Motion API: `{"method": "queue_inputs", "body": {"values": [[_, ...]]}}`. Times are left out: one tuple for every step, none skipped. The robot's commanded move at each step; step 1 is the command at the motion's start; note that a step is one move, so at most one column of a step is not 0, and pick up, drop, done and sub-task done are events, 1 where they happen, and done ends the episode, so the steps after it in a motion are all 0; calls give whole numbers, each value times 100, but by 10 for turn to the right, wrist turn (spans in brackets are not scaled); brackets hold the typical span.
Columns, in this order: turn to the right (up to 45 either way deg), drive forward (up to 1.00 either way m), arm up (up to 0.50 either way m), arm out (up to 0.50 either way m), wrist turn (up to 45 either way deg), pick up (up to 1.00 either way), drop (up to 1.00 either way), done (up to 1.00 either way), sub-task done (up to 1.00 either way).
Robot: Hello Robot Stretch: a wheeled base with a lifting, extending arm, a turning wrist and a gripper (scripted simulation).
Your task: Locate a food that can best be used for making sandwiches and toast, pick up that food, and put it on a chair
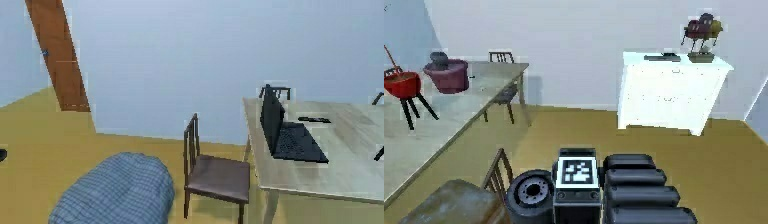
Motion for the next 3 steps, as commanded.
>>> {"method": "queue_inputs", "body": {"values": [[450,0,0,0,0,0,0,0,0],[60,0,0,0,0,0,0,0,0],[-450,0,0,0,0,0,0,0,0]]}}
